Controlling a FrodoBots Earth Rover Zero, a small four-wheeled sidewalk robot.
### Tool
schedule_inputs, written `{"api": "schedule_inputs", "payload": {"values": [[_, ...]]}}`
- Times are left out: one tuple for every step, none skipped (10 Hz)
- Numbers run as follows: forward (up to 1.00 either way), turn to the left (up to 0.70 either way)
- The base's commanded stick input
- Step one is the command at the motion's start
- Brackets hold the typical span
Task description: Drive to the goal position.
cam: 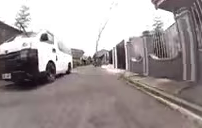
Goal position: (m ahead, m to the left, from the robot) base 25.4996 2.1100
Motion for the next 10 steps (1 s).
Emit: {"api": "schedule_inputs", "payload": {"values": [[1.0,0.0],[1.0,0.0],[1.0,0.0],[1.0,0.0],[1.0,0.0],[1.0,0.0],[1.0,0.0],[1.0,0.0],[1.0,0.0],[1.0,0.0]]}}
